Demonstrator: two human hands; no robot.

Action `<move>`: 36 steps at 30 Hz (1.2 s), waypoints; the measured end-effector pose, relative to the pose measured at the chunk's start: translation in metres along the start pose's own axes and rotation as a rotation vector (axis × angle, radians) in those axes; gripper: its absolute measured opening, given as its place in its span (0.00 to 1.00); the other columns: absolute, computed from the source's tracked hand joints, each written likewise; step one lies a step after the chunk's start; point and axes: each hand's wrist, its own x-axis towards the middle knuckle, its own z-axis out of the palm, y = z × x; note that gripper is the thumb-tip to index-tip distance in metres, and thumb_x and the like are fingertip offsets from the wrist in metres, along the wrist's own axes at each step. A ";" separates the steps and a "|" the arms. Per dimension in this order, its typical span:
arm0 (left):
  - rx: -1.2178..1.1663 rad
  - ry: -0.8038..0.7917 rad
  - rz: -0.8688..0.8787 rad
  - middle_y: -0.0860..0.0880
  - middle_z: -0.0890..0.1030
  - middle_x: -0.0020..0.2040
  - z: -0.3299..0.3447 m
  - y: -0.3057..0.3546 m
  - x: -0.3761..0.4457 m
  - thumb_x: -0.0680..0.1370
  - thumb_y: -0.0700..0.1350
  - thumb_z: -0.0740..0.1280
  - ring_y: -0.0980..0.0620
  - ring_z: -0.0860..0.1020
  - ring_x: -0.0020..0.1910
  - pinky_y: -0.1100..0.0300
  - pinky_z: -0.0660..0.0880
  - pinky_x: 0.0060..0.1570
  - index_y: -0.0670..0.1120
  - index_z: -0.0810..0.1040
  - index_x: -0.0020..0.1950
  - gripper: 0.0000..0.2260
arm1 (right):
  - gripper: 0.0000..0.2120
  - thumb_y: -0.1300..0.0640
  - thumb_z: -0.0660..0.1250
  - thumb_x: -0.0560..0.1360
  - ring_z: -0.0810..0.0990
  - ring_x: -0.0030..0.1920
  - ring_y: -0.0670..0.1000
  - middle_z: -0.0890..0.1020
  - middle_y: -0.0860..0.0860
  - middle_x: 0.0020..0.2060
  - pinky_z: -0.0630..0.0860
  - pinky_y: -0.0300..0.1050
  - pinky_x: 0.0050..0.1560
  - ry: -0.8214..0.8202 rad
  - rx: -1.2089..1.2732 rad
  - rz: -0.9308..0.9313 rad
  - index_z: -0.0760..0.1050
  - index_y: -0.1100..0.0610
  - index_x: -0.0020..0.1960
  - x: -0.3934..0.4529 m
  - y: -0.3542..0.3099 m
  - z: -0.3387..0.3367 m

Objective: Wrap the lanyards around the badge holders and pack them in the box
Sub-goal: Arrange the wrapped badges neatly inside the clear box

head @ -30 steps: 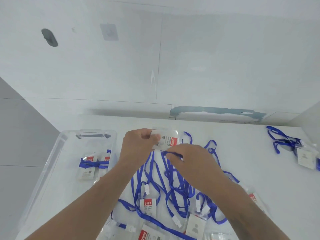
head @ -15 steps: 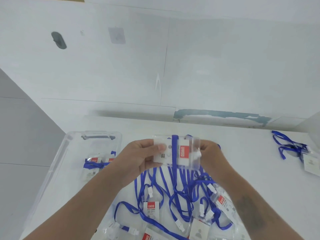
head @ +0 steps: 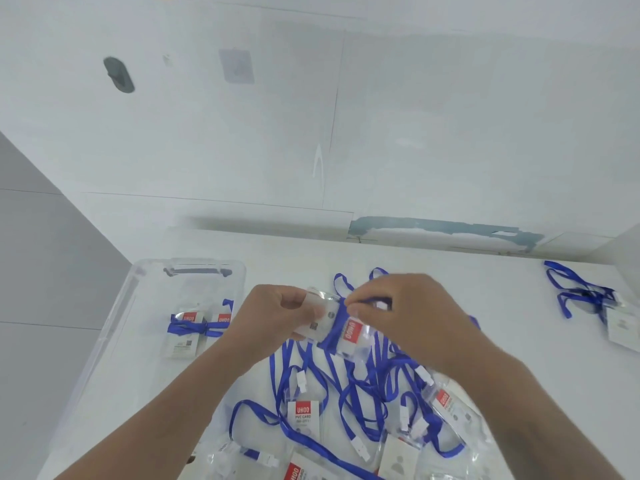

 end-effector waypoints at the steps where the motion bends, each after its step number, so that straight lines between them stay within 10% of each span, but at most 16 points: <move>1: -0.001 -0.067 -0.017 0.53 0.87 0.41 0.000 0.002 -0.002 0.75 0.44 0.73 0.53 0.85 0.43 0.59 0.82 0.44 0.52 0.85 0.45 0.02 | 0.04 0.47 0.69 0.76 0.78 0.38 0.33 0.81 0.30 0.36 0.71 0.28 0.39 -0.006 0.065 0.015 0.83 0.42 0.47 0.004 0.003 -0.006; 8: -0.433 -0.324 -0.093 0.42 0.85 0.52 -0.011 0.010 -0.009 0.71 0.44 0.72 0.45 0.84 0.52 0.53 0.82 0.51 0.42 0.83 0.54 0.13 | 0.06 0.60 0.72 0.73 0.84 0.38 0.47 0.86 0.45 0.37 0.79 0.34 0.39 0.096 0.674 0.227 0.84 0.49 0.42 0.018 0.026 0.007; 12: -0.643 -0.144 -0.111 0.41 0.85 0.52 -0.008 0.008 -0.002 0.72 0.44 0.71 0.46 0.84 0.49 0.57 0.83 0.45 0.42 0.83 0.53 0.11 | 0.11 0.58 0.69 0.77 0.65 0.23 0.49 0.74 0.46 0.21 0.67 0.39 0.26 0.039 0.598 0.337 0.83 0.48 0.37 0.006 0.028 0.051; 17: -0.373 0.216 -0.117 0.49 0.87 0.45 -0.005 -0.004 0.007 0.76 0.44 0.72 0.51 0.85 0.46 0.57 0.82 0.45 0.49 0.83 0.48 0.03 | 0.08 0.47 0.58 0.82 0.75 0.42 0.37 0.76 0.39 0.42 0.72 0.33 0.47 -0.023 0.196 0.061 0.77 0.42 0.53 -0.019 0.011 0.080; 20: -0.136 0.233 -0.058 0.52 0.85 0.42 -0.007 -0.007 0.005 0.76 0.45 0.72 0.54 0.84 0.43 0.63 0.81 0.39 0.50 0.82 0.48 0.02 | 0.15 0.45 0.56 0.82 0.74 0.52 0.37 0.75 0.35 0.52 0.69 0.30 0.53 -0.015 -0.030 -0.026 0.74 0.41 0.65 -0.019 0.007 0.065; 23: -0.032 0.113 -0.042 0.52 0.86 0.40 -0.012 -0.010 0.002 0.75 0.45 0.73 0.53 0.85 0.41 0.63 0.82 0.39 0.49 0.84 0.48 0.03 | 0.10 0.43 0.63 0.78 0.76 0.46 0.34 0.79 0.30 0.46 0.70 0.28 0.48 -0.013 -0.053 -0.076 0.79 0.37 0.57 -0.017 0.004 0.036; 28: -0.060 -0.290 -0.106 0.46 0.87 0.46 -0.024 -0.008 -0.006 0.75 0.43 0.73 0.47 0.85 0.48 0.55 0.82 0.48 0.45 0.85 0.50 0.06 | 0.03 0.51 0.77 0.70 0.73 0.29 0.40 0.82 0.40 0.32 0.71 0.32 0.34 -0.062 0.299 -0.036 0.84 0.46 0.39 -0.004 0.003 -0.003; 36: -0.412 -0.516 -0.208 0.35 0.81 0.56 -0.032 -0.017 -0.010 0.71 0.44 0.75 0.41 0.80 0.52 0.52 0.80 0.51 0.36 0.81 0.57 0.18 | 0.16 0.52 0.84 0.58 0.81 0.36 0.52 0.82 0.55 0.35 0.80 0.44 0.40 -0.310 1.309 0.203 0.82 0.58 0.39 0.015 0.031 0.044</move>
